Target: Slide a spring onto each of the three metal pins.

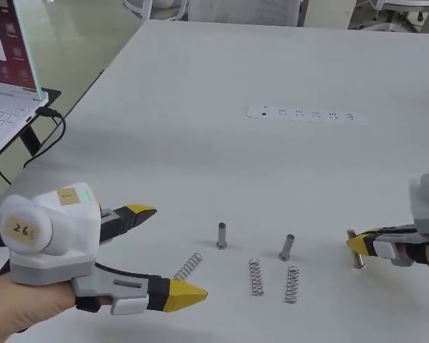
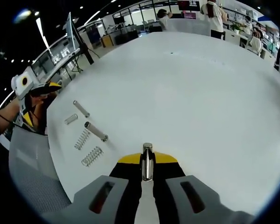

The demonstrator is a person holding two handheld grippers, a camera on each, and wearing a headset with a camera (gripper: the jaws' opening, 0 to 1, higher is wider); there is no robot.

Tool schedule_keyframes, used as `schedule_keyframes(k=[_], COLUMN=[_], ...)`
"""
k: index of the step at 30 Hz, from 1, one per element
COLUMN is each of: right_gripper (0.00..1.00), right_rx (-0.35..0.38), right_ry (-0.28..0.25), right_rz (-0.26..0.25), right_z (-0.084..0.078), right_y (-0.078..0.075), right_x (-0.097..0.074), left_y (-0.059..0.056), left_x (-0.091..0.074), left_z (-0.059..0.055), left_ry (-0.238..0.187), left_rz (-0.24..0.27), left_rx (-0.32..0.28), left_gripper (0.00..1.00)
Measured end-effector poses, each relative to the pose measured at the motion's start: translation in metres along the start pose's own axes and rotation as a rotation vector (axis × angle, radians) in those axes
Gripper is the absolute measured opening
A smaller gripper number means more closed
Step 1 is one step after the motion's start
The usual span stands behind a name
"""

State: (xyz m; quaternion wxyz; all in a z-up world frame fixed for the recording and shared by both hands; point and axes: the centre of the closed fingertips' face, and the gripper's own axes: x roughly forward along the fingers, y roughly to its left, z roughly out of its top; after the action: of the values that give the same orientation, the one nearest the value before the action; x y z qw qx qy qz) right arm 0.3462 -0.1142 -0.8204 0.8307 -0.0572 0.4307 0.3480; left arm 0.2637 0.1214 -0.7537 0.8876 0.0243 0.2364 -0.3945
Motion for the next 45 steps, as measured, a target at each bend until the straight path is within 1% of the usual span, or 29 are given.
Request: schedule_keyframes(k=[9, 22, 31, 45], right_gripper=[0.04, 0.05, 0.05, 0.05], right_rx=[-0.014, -0.016, -0.042, -0.114], right_ry=[-0.039, -0.071, -0.107, -0.133], right_rz=[0.003, 0.006, 0.01, 0.015], right_z=[0.0054, 0.006, 0.0058, 0.0054], right_y=[0.0017, 0.0016, 0.004, 0.0071], right_x=[-0.001, -0.0021, -0.0043, -0.0064], left_y=[-0.0006, -0.0008, -0.0003, 0.0014], left_x=[0.001, 0.0028, 0.0037, 0.0033], left_z=[0.0004, 0.0013, 0.0023, 0.0018], left_ry=[0.001, 0.001, -0.001, 0.001], left_rz=[-0.002, -0.005, -0.004, -0.003], left_rx=[0.0, 0.003, 0.002, 0.003], left_gripper=[0.91, 0.91, 0.91, 0.91])
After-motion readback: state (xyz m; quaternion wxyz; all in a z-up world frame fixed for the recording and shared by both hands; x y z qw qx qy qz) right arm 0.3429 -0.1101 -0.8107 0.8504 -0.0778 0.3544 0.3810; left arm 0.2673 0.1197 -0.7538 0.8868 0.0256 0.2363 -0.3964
